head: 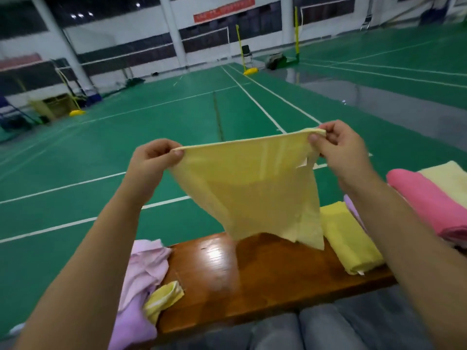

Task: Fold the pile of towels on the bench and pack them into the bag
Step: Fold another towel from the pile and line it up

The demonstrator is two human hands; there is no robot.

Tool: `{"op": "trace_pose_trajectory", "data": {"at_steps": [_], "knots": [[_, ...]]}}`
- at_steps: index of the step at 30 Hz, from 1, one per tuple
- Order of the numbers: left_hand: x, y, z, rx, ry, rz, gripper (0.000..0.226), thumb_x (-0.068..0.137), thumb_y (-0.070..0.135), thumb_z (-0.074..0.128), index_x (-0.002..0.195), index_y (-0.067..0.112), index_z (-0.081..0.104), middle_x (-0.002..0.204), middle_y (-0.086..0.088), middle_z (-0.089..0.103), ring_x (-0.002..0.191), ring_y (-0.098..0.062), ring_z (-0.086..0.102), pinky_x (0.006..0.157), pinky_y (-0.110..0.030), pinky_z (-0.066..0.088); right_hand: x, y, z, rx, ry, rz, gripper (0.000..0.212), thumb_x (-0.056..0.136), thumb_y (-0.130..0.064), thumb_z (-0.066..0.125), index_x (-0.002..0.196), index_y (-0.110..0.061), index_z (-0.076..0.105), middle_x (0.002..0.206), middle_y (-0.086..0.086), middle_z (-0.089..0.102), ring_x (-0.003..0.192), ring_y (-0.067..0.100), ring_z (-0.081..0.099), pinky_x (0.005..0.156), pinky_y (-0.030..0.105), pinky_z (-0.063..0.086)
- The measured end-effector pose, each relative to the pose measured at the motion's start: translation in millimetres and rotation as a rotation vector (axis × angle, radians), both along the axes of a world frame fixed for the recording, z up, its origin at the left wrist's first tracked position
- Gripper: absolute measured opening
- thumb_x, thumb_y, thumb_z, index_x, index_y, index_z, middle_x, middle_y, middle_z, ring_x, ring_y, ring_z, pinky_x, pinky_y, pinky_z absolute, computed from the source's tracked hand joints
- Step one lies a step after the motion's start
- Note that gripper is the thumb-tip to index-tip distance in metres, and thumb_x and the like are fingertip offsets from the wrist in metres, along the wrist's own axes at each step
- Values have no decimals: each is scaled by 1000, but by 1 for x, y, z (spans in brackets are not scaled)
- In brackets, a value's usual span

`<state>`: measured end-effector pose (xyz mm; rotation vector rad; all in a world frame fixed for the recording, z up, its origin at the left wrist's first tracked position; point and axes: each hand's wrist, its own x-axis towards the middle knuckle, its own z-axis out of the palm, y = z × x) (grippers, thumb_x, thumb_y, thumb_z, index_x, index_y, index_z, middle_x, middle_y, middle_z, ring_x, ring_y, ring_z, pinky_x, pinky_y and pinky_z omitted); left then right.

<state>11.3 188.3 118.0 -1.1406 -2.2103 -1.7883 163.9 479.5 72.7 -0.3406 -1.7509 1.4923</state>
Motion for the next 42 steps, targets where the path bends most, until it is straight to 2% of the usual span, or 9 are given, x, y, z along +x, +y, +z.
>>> {"op": "trace_pose_trajectory", "data": {"at_steps": [5,11,15,19,23,26,33,37,42], "knots": [[32,-39,-73,-704,869,105,33,85,41,48,60,21,55,53,3,52,51,-22,53,64,-27,41,40,-11,-65,42,-120,3,21,91,-9,60,83,-28,55,82,-10,65,73,-7,57,70,10,43],[74,-84,-233,-1256,619,-70,30,81,41,40,63,25,59,60,9,60,58,-12,61,70,-29,52,120,-39,-210,120,-624,208,31,84,1,66,82,-29,64,80,-11,67,79,-10,58,69,7,41],[92,-86,-259,-1125,189,85,35,98,39,34,108,24,64,106,4,67,96,-16,63,82,-26,45,141,-45,-241,49,-749,220,23,86,-7,66,80,-28,66,89,-10,69,90,6,61,67,13,42],[92,-77,-268,-1111,71,306,35,98,24,50,133,21,47,134,1,45,113,-21,56,88,-28,44,139,-46,-243,68,-731,160,9,86,-2,66,88,-12,66,88,-3,68,82,3,59,63,5,39],[90,-73,-278,-1100,103,403,19,96,25,54,110,17,65,117,-1,53,98,-17,54,81,-24,43,138,-46,-248,-49,-718,179,14,87,4,62,86,-10,65,80,5,67,66,7,62,59,7,43],[93,-79,-278,-913,193,423,5,89,13,65,89,11,69,97,-3,60,82,-21,59,71,-27,44,141,-42,-250,-147,-665,148,15,87,5,61,86,-9,65,89,5,69,78,9,65,63,12,50],[121,-105,-289,-717,388,374,17,88,25,47,91,14,60,101,-1,64,74,-18,63,55,-22,49,144,-41,-254,-187,-622,114,14,85,4,63,86,-10,65,90,-2,70,85,6,65,77,11,49],[132,-108,-301,-770,266,374,24,74,-5,74,91,11,66,106,-3,68,79,-19,69,66,-18,50,143,-46,-255,-211,-633,113,13,84,8,62,85,-5,64,90,7,68,84,12,61,69,5,47],[136,-95,-288,-451,-152,373,37,80,-17,59,90,16,72,108,7,71,101,2,62,88,-7,45,145,-39,-255,-312,-617,117,11,85,11,57,87,1,61,91,17,66,76,17,65,61,9,51]]}}
